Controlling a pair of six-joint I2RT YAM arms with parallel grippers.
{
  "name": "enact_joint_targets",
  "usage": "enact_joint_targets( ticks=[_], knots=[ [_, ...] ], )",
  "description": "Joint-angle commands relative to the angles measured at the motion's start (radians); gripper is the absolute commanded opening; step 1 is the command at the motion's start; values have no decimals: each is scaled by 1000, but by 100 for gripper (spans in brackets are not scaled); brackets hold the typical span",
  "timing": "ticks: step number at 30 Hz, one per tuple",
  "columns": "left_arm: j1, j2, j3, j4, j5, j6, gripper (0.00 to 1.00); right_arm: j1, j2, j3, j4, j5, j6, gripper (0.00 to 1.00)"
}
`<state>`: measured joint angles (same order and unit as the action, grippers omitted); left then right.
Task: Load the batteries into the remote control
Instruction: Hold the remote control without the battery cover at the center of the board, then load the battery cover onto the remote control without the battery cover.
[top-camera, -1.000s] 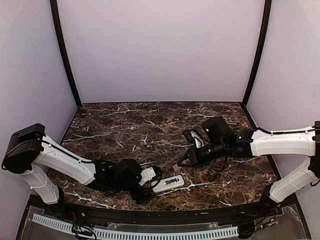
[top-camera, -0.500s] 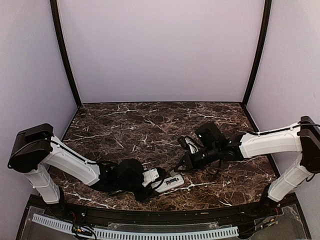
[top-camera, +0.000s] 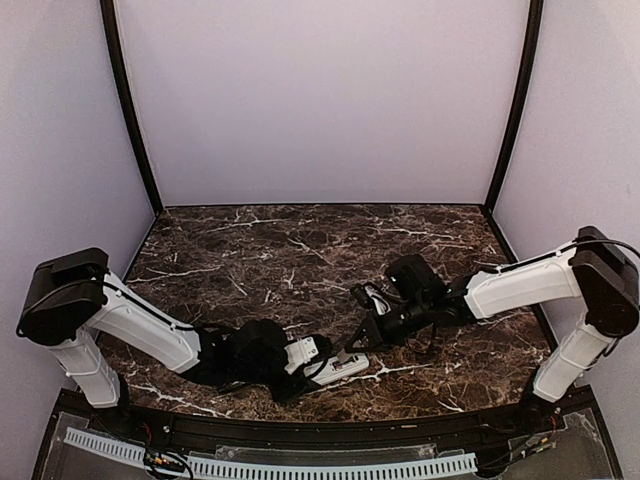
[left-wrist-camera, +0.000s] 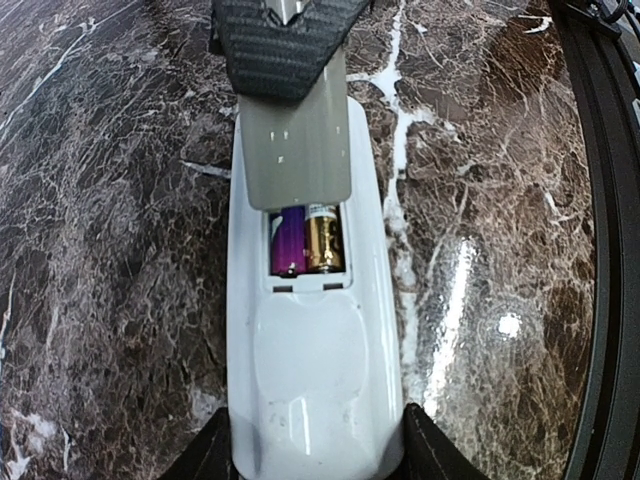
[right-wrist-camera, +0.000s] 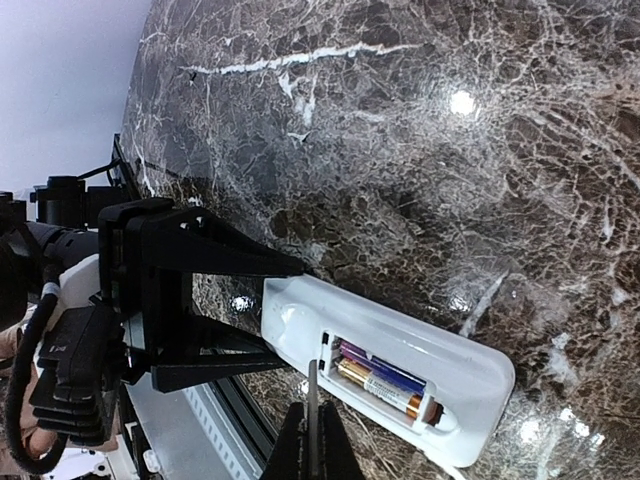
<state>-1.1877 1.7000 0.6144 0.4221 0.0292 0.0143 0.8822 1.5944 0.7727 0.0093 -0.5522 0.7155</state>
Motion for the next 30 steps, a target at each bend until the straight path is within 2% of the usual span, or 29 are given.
enact_joint_targets(
  ticks=[1,9,21,30],
  knots=[
    [-19,44,-29,-73,-6,-37,21,-8,28,2,48,-43,2,0],
    [-20,51,-38,-68,4,-52,13,-8,56,-30,131,-53,47,0],
    [-20,49,-33,-77,-8,-35,12,-11,105,-5,94,-71,-1,0],
    [-20,53,-29,-87,-11,-33,12,-12,131,-23,142,-78,27,0]
  ],
)
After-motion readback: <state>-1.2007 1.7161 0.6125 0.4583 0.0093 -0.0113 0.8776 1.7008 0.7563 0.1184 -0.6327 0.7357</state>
